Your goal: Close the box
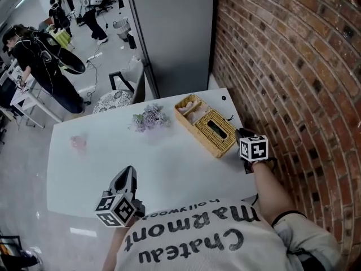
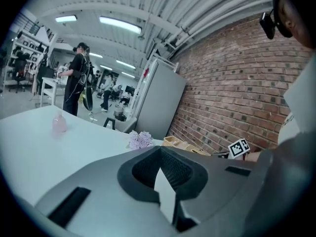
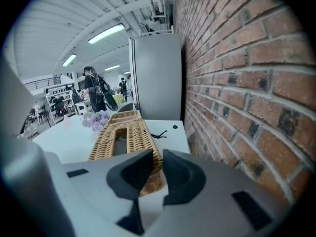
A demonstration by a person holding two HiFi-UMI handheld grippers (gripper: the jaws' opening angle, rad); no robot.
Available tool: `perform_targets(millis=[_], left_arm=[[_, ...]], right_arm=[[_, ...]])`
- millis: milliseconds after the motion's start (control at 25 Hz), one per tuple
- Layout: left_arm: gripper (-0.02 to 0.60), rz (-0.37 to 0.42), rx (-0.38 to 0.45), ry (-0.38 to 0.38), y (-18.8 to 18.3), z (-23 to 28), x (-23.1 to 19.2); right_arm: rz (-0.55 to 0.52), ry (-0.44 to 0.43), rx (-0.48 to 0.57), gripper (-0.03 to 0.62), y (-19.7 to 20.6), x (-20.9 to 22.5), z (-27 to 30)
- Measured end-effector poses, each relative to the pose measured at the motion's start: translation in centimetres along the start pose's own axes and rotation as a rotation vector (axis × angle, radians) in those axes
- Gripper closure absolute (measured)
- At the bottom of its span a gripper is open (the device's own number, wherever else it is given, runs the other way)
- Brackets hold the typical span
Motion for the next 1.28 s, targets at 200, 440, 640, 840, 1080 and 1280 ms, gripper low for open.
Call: perform_targets(millis=[200,440,640,840,1080,1280], left_arm=[[0.58,0.011,-0.03,0.019,0.5,-1.6,-2.5],[0.58,-0.021,-0.018,0.004,0.8,-3.1,-3.7],[0.58,-0.054,-0.009,-0.031,2.5,-5.0,-2.5],[0.58,-0.085,-0.005,-0.054,3.8,-7.0,-0.7],[0.58,-0.074,0.062,-0.041,2.7,-8.4,1.8],[0.58,-0.078,0.105,-0.054,3.5,-9.8,4.1]], right_arm=[[0.043,0.036,0.051,0.53,0.8,-0.5,-0.8],[0.011,0.088,0.025,0.53,0.1,-1.3,-0.5],[-0.01,0.043,-0.043,0.528,-0.4,-1.0,-0.4],[-0.017,0.035,-0.052,0.527,-1.0,-0.6,-1.0],[-0.02,0.085,-0.025,0.557,0.0,-1.6,-4.8],[0.115,0.029,0.004,0.59,2.5,-4.4,-8.0]])
Point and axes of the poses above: the fingertips, and each gripper's own axes: z forward along the fingers, x to its right, y out of its underside, the point moved 10 cm from there along -z, backward along the fingers, and after that the axes turned 1 degree about -x, right-handed, at the moved point
